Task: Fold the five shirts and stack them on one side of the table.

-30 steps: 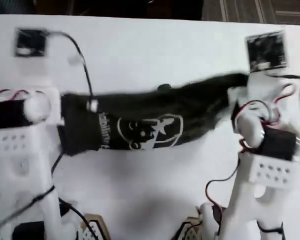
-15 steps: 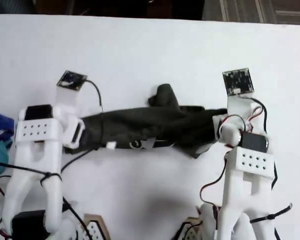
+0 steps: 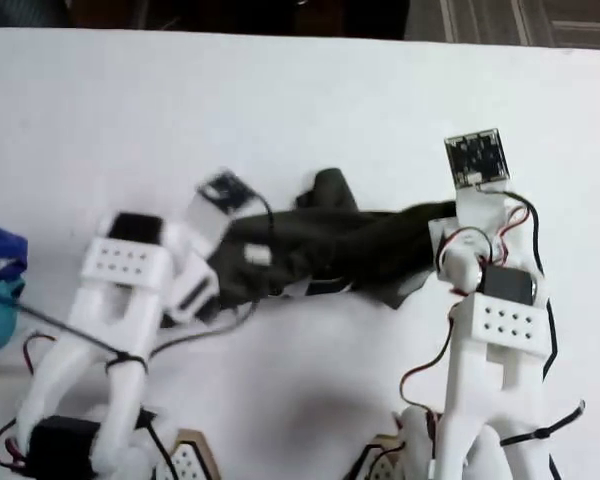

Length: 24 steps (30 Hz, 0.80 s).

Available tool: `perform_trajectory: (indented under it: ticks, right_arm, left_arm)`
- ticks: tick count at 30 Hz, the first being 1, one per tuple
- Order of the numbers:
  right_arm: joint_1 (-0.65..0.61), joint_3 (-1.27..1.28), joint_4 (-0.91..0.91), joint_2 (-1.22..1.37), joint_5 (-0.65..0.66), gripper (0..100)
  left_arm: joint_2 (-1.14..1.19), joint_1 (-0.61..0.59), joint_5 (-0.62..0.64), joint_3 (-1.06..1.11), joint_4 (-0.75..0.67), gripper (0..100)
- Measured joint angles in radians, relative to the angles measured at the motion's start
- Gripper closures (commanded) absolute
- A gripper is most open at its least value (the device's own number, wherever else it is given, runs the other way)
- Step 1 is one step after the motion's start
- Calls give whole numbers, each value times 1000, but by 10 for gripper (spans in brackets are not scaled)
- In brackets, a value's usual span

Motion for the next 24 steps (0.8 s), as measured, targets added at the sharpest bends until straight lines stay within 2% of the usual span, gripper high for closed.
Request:
perform_trajectory:
  ticks: [5,10,15,22,24]
  right_arm:
    - [0,0,0,0,0,981]
    - [0,0,0,0,0,981]
    - [0,6,0,0,0,981]
    - [0,18,0,0,0,981]
    - [0,29,0,0,0,981]
  left_arm:
    - [51,-40,-23,164,-226,761]
    - [138,-152,-23,167,-377,762]
    - [224,-238,-23,81,-379,762]
    - [308,-247,-23,18,-331,763]
    - [321,-247,-23,11,-328,793]
